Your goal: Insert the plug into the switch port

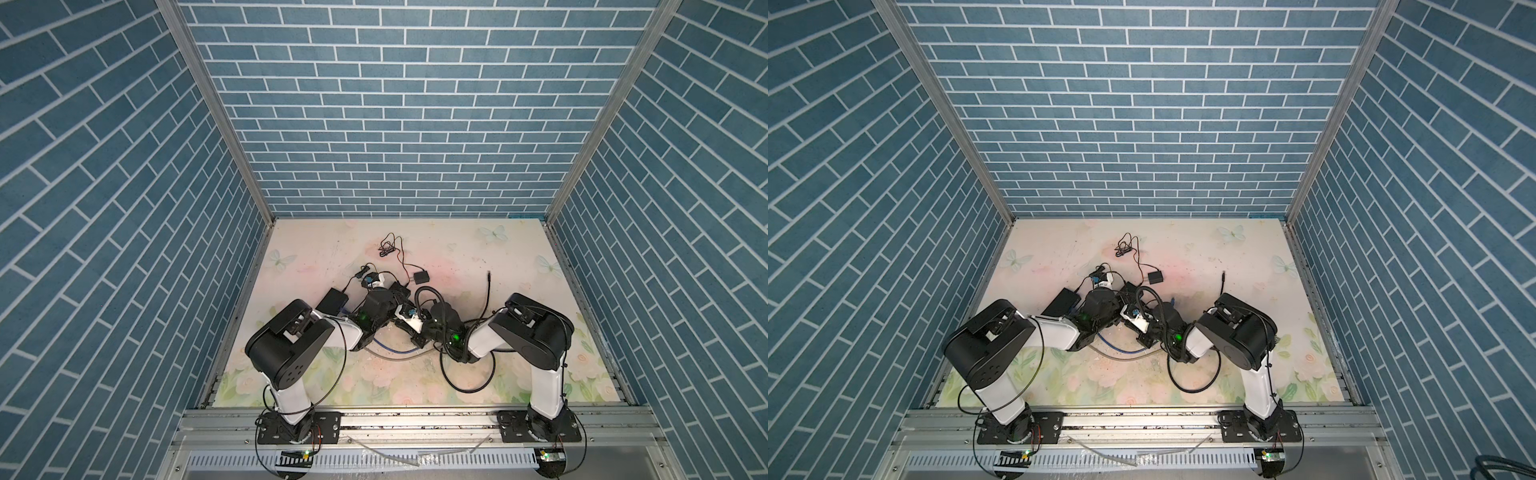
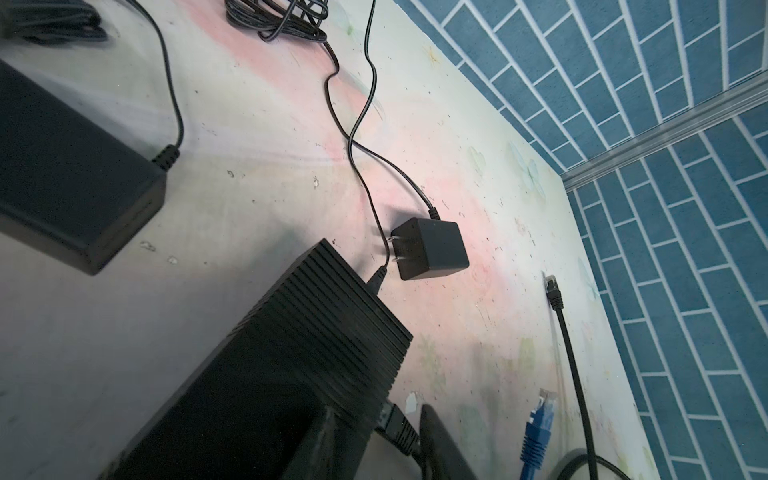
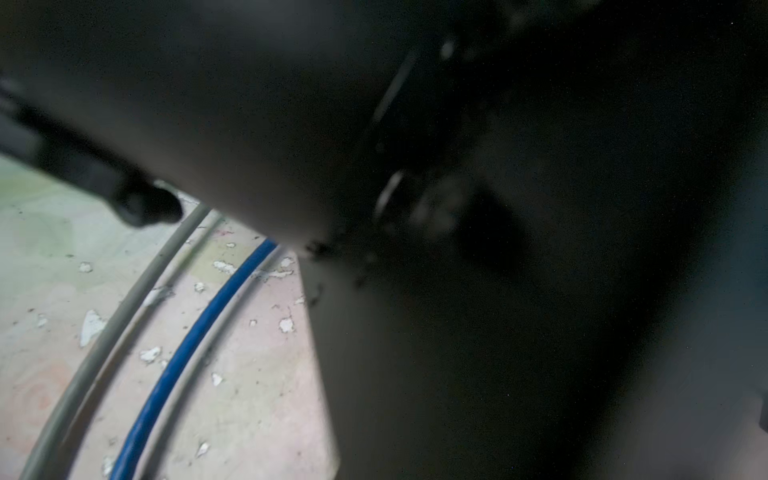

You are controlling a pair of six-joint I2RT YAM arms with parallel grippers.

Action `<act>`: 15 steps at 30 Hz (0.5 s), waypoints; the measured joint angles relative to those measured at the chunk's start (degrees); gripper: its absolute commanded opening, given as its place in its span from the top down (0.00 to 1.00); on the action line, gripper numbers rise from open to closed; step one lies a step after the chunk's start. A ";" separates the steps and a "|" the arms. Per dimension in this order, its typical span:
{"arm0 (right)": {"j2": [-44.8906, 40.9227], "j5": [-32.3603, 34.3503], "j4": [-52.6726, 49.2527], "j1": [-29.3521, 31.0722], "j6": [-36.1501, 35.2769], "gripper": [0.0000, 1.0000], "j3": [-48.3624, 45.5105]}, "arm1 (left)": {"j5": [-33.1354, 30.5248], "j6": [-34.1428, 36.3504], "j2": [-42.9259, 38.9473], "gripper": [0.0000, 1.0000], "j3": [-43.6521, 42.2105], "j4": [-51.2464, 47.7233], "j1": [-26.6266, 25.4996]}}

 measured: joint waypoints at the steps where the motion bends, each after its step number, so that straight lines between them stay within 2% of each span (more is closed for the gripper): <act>1: 0.00 0.02 0.02 0.02 -0.39 1.00 0.00 | 0.04 -0.26 -0.02 0.63 -0.39 0.61 -0.04; 7: -0.02 0.15 0.00 0.11 -2.32 1.00 0.00 | 0.72 -0.52 -0.68 0.63 -1.27 1.33 -0.04; 15: 0.00 0.44 0.74 0.11 -3.45 1.00 0.17 | 3.10 2.16 -3.41 0.61 1.22 -7.65 1.25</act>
